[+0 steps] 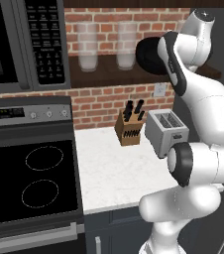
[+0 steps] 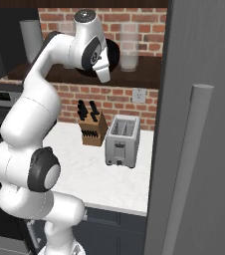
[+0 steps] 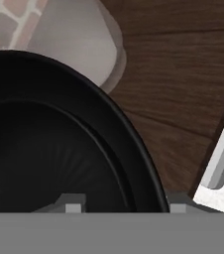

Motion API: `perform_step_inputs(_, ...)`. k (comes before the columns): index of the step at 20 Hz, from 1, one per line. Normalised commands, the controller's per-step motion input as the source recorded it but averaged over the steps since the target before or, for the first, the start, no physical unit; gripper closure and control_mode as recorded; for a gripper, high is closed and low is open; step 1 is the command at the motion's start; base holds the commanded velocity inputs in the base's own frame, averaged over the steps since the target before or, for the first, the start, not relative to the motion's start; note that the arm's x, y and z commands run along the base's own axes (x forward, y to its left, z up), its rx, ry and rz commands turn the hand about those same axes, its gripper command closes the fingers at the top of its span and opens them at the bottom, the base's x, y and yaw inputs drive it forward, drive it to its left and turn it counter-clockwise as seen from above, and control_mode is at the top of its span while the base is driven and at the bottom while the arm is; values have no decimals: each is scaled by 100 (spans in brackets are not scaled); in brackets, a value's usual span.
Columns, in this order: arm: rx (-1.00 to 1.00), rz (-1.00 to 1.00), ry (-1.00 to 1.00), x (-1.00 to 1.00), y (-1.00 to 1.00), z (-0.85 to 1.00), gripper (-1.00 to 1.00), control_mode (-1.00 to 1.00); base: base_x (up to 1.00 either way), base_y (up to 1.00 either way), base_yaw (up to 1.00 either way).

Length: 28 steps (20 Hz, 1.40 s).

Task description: Pick up the bowls on the counter and stack them on top of one another in the open cabinet. Place the smaller bowl on top of the larger bowl.

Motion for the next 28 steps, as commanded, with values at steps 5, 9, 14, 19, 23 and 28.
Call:
perform_step_inputs(5,0,0,-1,0,-3,0,-100,-100,0,0,0)
perform_step_inputs(9,2,0,-7,-29,-17,0,-100,-100,0,0,0)
perform_step_inputs(14,4,-2,-18,-82,-28,3,-100,-100,0,0,0)
perform_step_inputs(19,5,-2,-25,-100,-35,1,-100,-100,0,0,0)
perform_step_inputs(23,1,0,-22,-100,-35,-52,-100,-100,0,0,0)
perform_step_inputs(28,-25,3,4,-100,22,-100,-100,-100,0,0,0)
